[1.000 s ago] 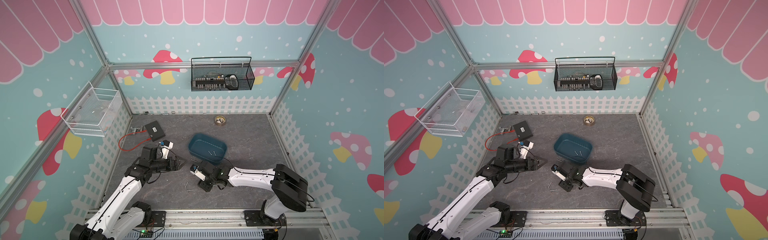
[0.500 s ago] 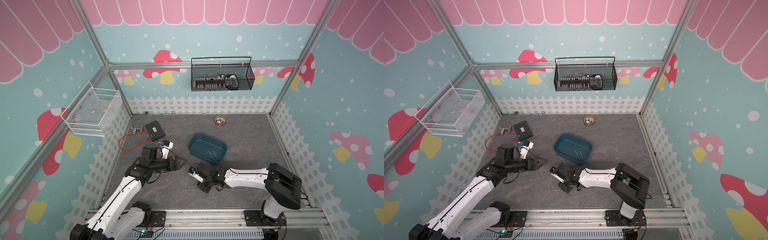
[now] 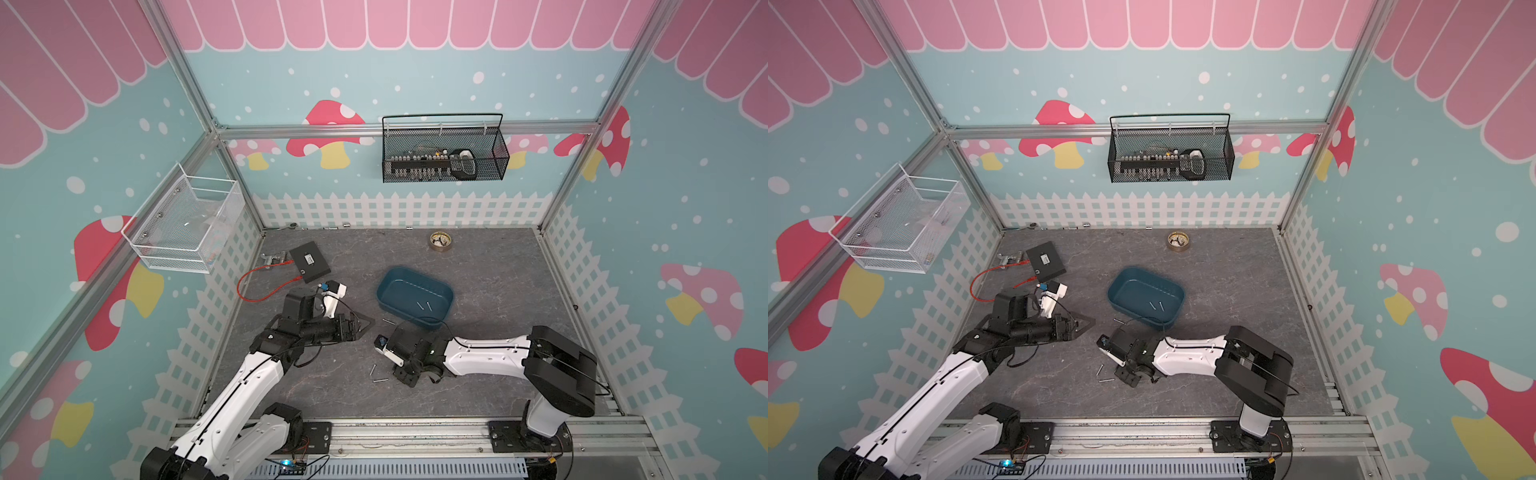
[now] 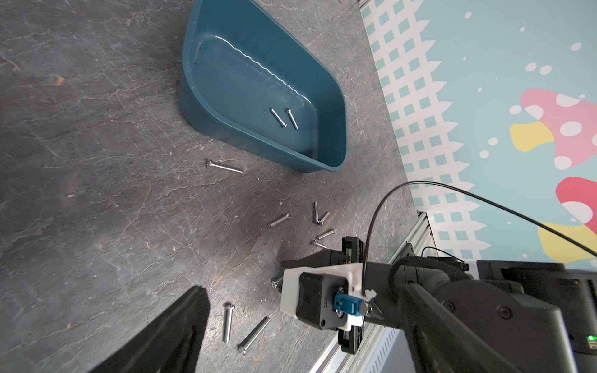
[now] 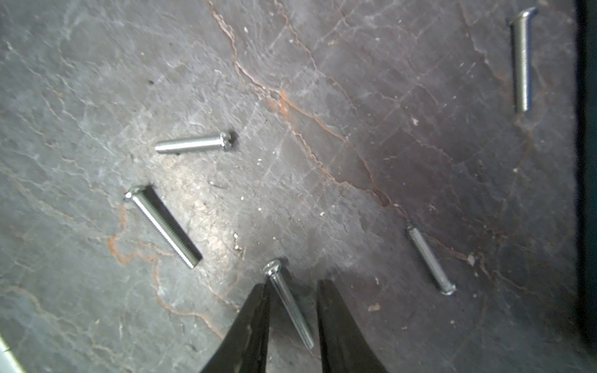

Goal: Put the screws on the desktop into the storage box
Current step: Pick up the screw from the center of the board.

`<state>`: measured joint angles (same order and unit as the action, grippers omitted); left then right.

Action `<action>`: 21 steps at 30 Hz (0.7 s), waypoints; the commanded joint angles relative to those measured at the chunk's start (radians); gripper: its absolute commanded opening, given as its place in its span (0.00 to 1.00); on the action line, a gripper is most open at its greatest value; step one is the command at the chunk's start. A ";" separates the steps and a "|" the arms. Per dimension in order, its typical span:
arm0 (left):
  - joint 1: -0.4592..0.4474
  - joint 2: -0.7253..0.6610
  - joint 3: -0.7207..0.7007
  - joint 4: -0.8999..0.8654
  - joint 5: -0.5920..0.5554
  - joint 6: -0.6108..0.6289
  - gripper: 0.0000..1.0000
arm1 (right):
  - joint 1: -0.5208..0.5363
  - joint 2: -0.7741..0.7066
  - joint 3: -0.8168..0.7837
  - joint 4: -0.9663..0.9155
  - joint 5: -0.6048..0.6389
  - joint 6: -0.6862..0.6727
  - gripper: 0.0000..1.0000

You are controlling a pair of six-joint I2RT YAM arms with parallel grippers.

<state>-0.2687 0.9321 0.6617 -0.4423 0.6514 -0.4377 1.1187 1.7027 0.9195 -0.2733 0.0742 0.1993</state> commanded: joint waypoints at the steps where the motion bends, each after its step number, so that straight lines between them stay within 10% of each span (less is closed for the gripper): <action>1: 0.006 -0.014 -0.010 0.020 0.001 0.013 0.96 | 0.021 0.024 0.018 -0.027 0.023 0.009 0.28; 21: 0.006 -0.020 -0.011 0.020 -0.015 0.008 0.97 | 0.040 0.025 0.000 -0.056 0.047 0.028 0.12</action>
<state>-0.2687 0.9237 0.6613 -0.4423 0.6468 -0.4377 1.1461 1.7172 0.9298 -0.2840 0.1085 0.2157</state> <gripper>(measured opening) 0.972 0.127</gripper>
